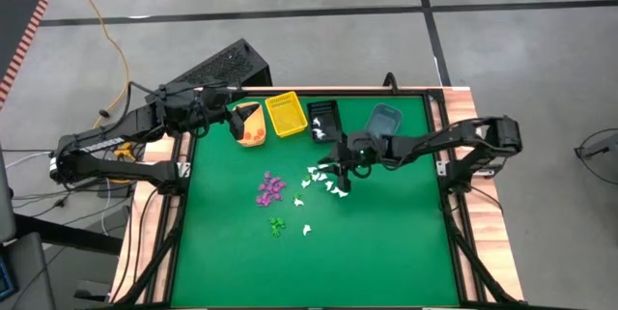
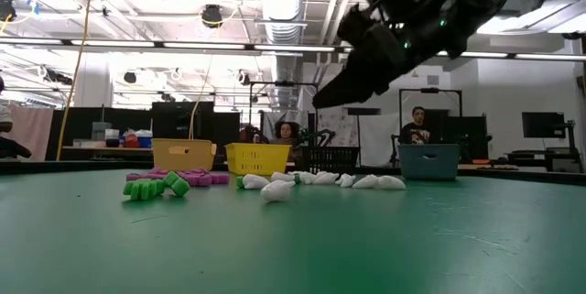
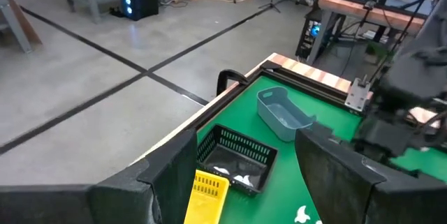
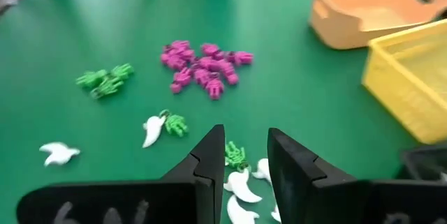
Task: Sort Halloween decoration
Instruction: Adjust the black bin
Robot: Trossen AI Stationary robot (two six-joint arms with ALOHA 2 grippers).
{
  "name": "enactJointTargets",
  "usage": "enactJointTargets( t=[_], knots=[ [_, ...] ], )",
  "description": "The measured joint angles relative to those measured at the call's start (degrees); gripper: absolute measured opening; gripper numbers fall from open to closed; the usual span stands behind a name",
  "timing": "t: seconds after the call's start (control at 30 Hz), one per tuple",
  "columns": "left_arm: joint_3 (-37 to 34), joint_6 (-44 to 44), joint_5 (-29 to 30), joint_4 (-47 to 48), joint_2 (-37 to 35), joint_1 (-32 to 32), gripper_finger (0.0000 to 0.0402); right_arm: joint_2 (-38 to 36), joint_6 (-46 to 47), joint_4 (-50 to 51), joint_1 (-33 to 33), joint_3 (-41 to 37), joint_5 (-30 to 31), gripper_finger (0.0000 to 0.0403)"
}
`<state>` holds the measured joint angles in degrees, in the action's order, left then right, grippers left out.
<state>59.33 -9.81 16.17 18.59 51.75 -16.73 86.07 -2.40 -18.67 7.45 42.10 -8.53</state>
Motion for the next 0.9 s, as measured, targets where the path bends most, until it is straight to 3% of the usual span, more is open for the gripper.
enactJointTargets(
  t=[0.1,0.2,0.37,0.57,0.9],
  knots=[
    [0.0,-1.1,0.0,0.0,0.0,0.0,0.0231,2.1,-0.1,-5.7,2.8,-2.0,-7.3,0.0102],
    [0.0,-2.2,0.1,0.0,0.0,0.0,0.0231,2.5,-1.0,-9.6,5.6,-4.2,-10.9,0.0102],
    [0.0,-2.4,1.0,0.0,0.0,0.0,0.0232,2.3,-4.7,-12.7,9.6,-8.6,-11.4,0.0102],
    [0.0,-1.4,4.1,0.0,0.0,0.0,0.0232,4.4,-6.7,-23.6,13.2,-14.3,-15.6,0.0102],
    [0.0,-0.3,5.8,0.0,0.0,0.0,0.0232,12.2,-14.2,-31.2,12.4,-13.7,-15.6,0.0102]
  ],
)
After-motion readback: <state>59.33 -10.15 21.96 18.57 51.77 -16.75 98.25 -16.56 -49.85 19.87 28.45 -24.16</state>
